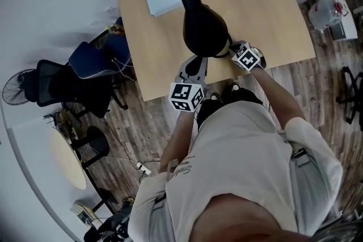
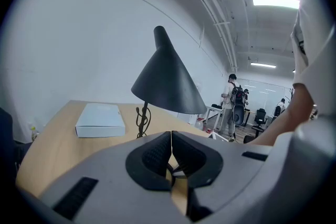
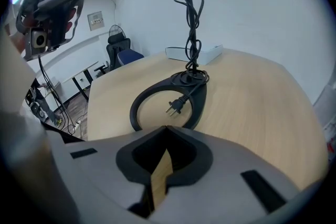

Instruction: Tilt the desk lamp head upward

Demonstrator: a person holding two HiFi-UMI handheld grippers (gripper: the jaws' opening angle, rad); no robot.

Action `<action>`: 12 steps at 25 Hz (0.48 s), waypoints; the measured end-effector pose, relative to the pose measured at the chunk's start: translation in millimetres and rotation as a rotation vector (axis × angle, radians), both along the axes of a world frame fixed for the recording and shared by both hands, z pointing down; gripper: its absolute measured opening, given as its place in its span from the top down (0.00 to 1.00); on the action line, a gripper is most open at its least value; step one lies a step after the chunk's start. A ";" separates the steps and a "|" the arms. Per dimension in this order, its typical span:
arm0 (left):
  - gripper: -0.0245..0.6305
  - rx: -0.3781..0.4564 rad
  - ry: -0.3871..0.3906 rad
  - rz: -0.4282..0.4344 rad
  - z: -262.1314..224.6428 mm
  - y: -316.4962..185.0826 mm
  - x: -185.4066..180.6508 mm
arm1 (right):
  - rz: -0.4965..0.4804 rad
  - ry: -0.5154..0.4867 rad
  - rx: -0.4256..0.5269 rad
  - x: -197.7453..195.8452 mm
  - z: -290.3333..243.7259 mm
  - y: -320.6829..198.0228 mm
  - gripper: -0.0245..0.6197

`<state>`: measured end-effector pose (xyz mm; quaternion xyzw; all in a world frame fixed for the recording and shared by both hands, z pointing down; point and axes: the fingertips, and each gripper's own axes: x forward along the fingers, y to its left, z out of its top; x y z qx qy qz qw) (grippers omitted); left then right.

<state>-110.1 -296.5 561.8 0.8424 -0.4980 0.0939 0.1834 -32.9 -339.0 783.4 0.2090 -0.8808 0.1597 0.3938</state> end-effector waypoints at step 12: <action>0.94 0.064 0.068 0.025 -16.2 -0.2 10.8 | 0.046 0.072 0.015 -4.8 2.4 1.6 0.97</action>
